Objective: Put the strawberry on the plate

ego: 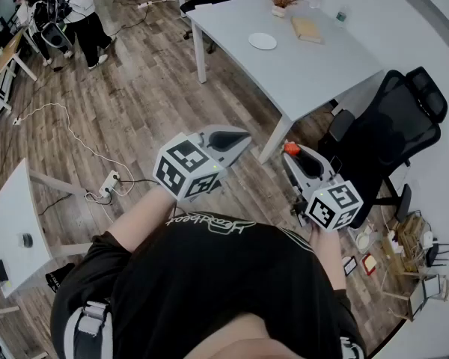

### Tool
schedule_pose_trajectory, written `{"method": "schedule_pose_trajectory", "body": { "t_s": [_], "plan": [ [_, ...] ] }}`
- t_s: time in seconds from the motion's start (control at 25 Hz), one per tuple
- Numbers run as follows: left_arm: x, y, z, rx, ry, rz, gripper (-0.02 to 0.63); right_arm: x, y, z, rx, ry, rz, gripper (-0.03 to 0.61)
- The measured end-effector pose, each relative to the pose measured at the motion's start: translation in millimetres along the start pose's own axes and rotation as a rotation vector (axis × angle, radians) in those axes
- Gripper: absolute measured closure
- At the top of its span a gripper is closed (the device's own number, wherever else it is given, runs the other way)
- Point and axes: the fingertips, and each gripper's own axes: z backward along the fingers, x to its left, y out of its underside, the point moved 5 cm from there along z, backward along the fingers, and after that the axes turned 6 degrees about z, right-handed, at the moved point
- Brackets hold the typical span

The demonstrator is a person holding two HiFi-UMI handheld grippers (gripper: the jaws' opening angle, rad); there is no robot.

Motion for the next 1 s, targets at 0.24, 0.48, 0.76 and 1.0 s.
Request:
{"method": "schedule_pose_trajectory", "body": {
  "t_s": [0.24, 0.48, 0.76, 1.0],
  "plan": [
    [-4.4, 0.0, 3.0, -0.012, -0.003, 0.020, 0.606, 1.1, -4.0, 1.6, -0.017, -0.001, 0.009, 0.453],
    [-3.5, 0.0, 2.9, -0.017, -0.024, 0.028, 0.607, -5.7, -5.1, 5.6, -0.028, 0.002, 0.006, 0.453],
    [-8.5, -6.3, 2.6, -0.029, -0.041, 0.015, 0.607, -4.6, -16.4, 9.0, -0.046, -0.017, 0.053, 0.453],
    [-8.4, -4.6, 9.3, -0.032, -0.074, 0.016, 0.606, -2.3, -21.1, 9.0, -0.071, -0.035, 0.083, 0.453]
  ]
}}
